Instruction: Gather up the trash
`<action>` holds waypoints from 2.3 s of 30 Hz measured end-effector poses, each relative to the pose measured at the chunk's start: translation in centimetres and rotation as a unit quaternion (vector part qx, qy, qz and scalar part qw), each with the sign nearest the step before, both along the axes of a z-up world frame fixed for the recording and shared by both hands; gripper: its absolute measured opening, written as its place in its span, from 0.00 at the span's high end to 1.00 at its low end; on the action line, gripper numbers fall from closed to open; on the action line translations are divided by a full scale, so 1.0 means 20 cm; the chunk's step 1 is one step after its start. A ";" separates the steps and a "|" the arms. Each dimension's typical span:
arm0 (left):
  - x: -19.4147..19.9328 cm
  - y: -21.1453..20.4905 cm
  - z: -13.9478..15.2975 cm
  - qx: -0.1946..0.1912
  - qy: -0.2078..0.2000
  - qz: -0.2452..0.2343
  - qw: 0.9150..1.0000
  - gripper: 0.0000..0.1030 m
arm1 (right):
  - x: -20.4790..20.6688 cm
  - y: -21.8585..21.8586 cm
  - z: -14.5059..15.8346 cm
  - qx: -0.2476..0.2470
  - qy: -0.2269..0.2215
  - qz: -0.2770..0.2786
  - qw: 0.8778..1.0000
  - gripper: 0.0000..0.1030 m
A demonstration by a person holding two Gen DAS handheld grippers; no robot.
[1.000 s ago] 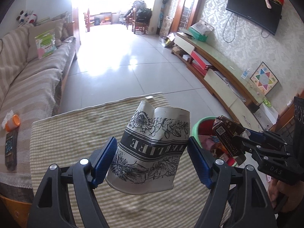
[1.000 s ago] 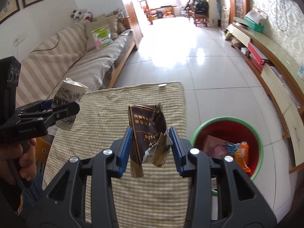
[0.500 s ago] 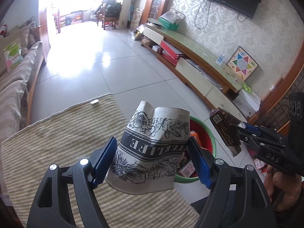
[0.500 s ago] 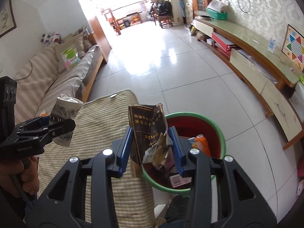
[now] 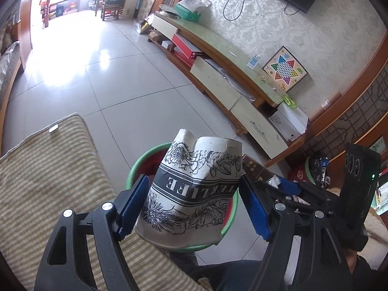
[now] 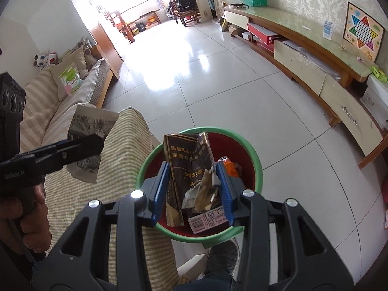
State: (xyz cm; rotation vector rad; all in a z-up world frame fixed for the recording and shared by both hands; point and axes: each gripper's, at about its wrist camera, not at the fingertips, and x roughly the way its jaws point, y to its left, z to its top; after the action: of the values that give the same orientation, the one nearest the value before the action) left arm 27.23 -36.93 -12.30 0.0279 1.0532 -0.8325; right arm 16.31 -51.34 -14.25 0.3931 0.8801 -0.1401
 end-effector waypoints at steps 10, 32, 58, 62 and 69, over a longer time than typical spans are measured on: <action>0.05 -0.05 -0.02 -0.020 0.022 0.004 1.000 0.16 | 0.02 0.03 -0.07 0.004 0.014 0.015 1.000 0.44; 0.01 0.40 0.20 -0.008 -0.039 0.081 0.996 0.08 | 0.03 0.31 0.17 -0.074 -0.023 0.023 0.997 0.05; -0.67 1.76 0.54 0.099 -0.199 0.327 0.919 0.08 | -0.06 1.49 0.58 -0.110 -0.105 0.158 0.976 0.05; -0.76 1.84 0.56 0.091 -0.218 0.341 0.910 0.08 | -0.11 1.57 0.60 -0.115 -0.114 0.167 0.973 0.05; -0.89 1.86 0.63 0.102 -0.254 0.367 0.889 0.08 | -0.23 1.65 0.69 -0.120 -0.141 0.174 0.967 0.05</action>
State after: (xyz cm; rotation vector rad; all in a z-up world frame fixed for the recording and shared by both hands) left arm 9.34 0.34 0.38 0.0211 0.5659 -0.0042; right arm 11.61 -18.32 -0.50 0.0254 0.6285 0.1318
